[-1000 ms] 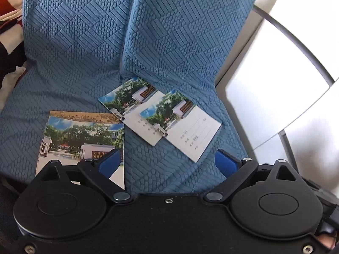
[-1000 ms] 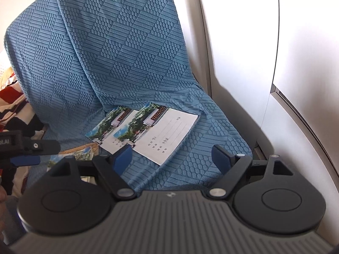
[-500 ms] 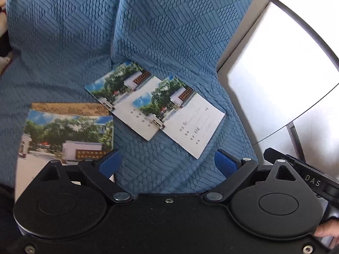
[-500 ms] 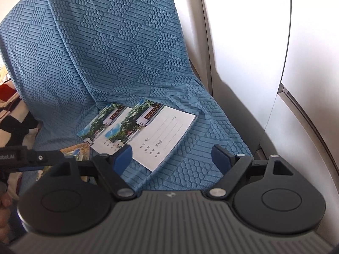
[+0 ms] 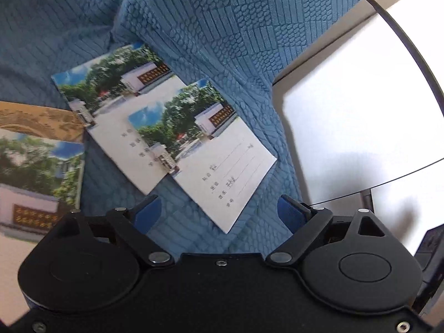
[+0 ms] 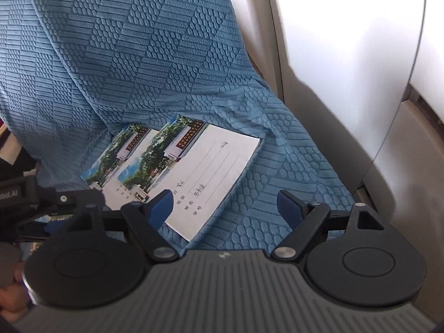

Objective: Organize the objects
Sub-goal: 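Move both open grippers toward the two school-photo postcards on the seat, then lower both grippers onto the edge of one postcard, then close the left gripper on the postcard edge while the right gripper closes beside it, then lift the postcard and carry it toward the book stack with both grippers, then lower the postcard onto the stack and open both grippers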

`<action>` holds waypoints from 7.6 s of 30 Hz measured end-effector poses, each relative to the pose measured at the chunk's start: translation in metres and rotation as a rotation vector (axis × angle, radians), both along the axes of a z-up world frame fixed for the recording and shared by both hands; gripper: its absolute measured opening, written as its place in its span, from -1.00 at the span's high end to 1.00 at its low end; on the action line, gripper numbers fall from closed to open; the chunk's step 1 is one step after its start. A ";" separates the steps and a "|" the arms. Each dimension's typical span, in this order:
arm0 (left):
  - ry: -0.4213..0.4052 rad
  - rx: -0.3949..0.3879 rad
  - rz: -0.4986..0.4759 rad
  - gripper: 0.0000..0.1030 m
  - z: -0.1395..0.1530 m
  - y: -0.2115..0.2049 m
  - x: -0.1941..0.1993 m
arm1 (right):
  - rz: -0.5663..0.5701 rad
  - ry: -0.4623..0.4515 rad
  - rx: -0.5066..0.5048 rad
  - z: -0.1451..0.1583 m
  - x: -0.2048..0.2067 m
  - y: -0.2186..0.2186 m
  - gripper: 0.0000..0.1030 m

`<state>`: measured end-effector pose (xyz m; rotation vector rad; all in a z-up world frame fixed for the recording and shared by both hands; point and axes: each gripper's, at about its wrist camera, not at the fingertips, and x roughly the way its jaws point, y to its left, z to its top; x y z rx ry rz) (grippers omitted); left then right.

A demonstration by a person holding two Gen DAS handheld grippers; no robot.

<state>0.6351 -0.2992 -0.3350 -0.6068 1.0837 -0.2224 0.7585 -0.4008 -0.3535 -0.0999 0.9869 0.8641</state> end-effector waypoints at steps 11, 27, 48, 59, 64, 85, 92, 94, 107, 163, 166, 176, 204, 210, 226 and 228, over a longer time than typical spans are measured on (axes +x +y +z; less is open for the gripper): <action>0.060 -0.068 -0.039 -0.07 -0.045 -0.011 0.024 | -0.017 0.082 -0.002 -0.029 0.020 0.042 -0.37; 0.077 -0.087 0.021 0.22 -0.075 -0.010 0.030 | -0.173 0.223 0.027 -0.068 0.036 0.053 0.31; 0.002 -0.366 0.062 0.26 -0.077 -0.009 0.043 | -0.257 0.294 0.121 -0.076 0.039 0.035 0.35; 0.103 -0.265 0.058 0.77 -0.092 -0.032 0.054 | -0.307 0.386 0.180 -0.072 0.049 0.020 0.27; 0.098 -0.284 0.061 0.84 -0.085 -0.031 0.059 | -0.319 0.485 0.199 -0.065 0.054 0.010 0.02; 0.096 -0.357 0.054 0.88 -0.066 -0.021 0.066 | -0.441 0.850 0.421 -0.113 0.084 0.017 -0.32; 0.112 -0.381 0.056 0.89 -0.068 -0.011 0.071 | -0.407 0.817 0.457 -0.119 0.112 0.023 -0.30; 0.114 -0.390 0.059 0.89 -0.067 -0.009 0.072 | -0.393 0.799 0.450 -0.118 0.117 0.025 -0.21; 0.108 -0.385 0.079 0.88 -0.057 0.009 0.058 | -0.317 0.609 0.386 -0.094 0.106 0.023 0.86; -0.177 -0.344 0.145 0.83 0.166 0.186 -0.100 | -0.012 0.162 0.489 0.157 -0.109 0.013 0.88; -0.177 -0.340 0.146 0.83 0.162 0.199 -0.111 | -0.010 0.161 0.488 0.154 -0.123 0.015 0.88; -0.174 -0.280 0.152 0.83 0.133 0.228 -0.145 | 0.019 0.137 0.399 0.121 -0.172 0.025 0.88; -0.034 -0.137 0.207 0.83 0.008 0.250 -0.150 | 0.077 0.129 0.164 0.016 -0.210 0.053 0.86; -0.028 -0.077 0.231 0.86 0.002 0.250 -0.154 | 0.098 0.157 0.119 0.001 -0.214 0.054 0.86; -0.031 -0.017 0.291 0.42 0.014 0.263 -0.182 | 0.157 0.223 -0.007 0.002 -0.223 0.045 0.00; -0.036 0.023 0.281 0.18 0.015 0.262 -0.183 | 0.161 0.182 -0.009 0.006 -0.222 0.043 0.00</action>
